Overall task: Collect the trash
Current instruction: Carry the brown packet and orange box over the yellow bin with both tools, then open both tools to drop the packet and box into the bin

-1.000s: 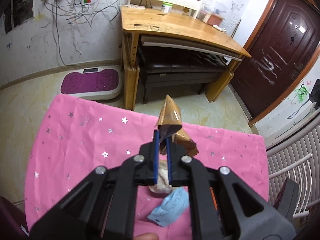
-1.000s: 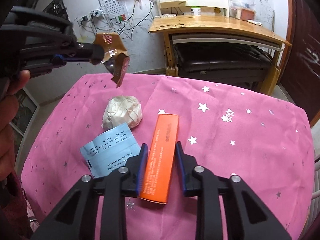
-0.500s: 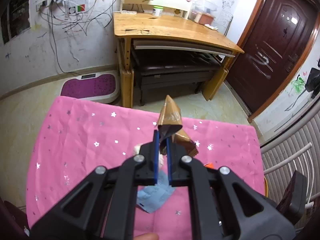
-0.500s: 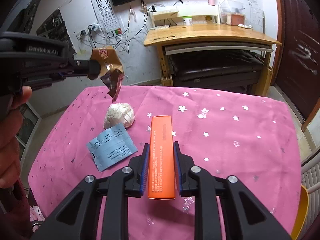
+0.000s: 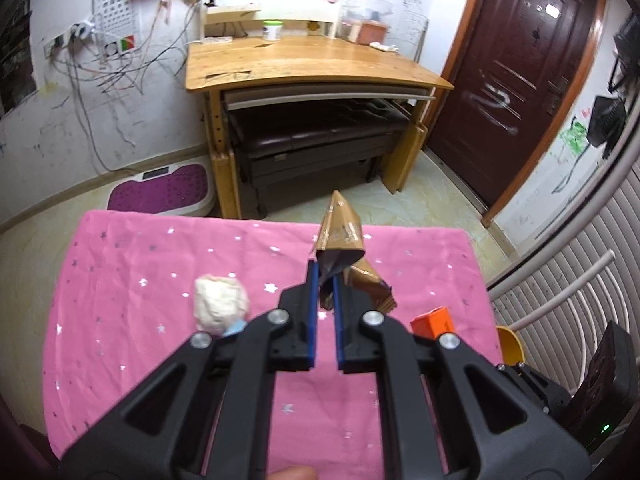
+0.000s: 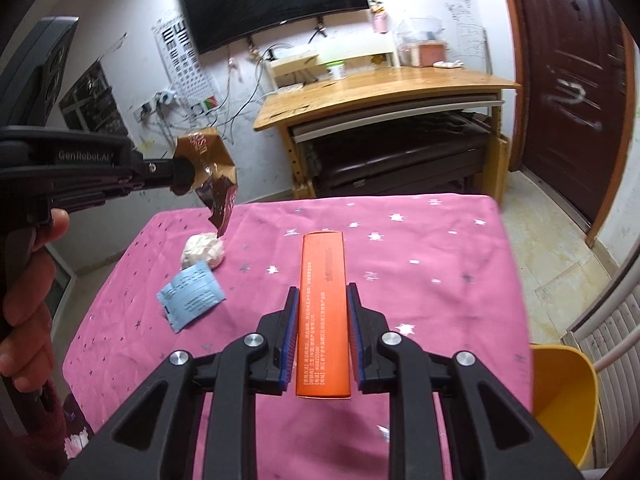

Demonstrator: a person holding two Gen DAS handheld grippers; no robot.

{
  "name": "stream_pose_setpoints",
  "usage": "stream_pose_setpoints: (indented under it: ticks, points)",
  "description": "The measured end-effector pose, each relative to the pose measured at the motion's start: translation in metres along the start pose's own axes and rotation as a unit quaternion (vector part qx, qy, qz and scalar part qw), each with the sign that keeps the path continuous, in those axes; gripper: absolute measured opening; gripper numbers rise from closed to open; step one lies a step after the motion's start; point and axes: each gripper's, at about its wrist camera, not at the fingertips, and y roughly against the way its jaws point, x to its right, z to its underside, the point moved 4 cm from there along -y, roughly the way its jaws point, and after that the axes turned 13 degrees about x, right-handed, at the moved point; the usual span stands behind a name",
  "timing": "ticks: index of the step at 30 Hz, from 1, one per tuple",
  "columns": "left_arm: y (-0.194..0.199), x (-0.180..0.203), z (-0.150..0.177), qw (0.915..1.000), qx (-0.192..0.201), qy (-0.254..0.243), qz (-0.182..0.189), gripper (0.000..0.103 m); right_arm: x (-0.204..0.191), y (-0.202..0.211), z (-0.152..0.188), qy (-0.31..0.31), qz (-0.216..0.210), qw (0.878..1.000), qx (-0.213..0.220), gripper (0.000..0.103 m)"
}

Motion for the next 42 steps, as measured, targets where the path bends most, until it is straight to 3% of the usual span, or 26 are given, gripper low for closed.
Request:
stream_pose_setpoints:
  ticks: [13, 24, 36, 42]
  points:
    - [-0.004, 0.082, 0.024, 0.9980, -0.018, -0.047, 0.037, 0.006, 0.070, 0.057, 0.008, -0.046, 0.040, 0.997, 0.038, 0.017]
    - [-0.015, 0.146, 0.052, 0.9928, -0.044, -0.089, 0.068, 0.006, 0.155, 0.101, 0.032, -0.100, 0.103, 0.988, 0.056, 0.017]
    - [-0.022, 0.209, 0.090, 0.9841, -0.076, -0.127, 0.098, 0.006, 0.205, 0.107, 0.068, -0.136, 0.148, 0.979, 0.037, 0.017]
    - [-0.020, 0.232, 0.106, 0.9800, -0.085, -0.144, 0.108, 0.006, 0.220, 0.105, 0.078, -0.152, 0.148, 0.977, 0.026, 0.018]
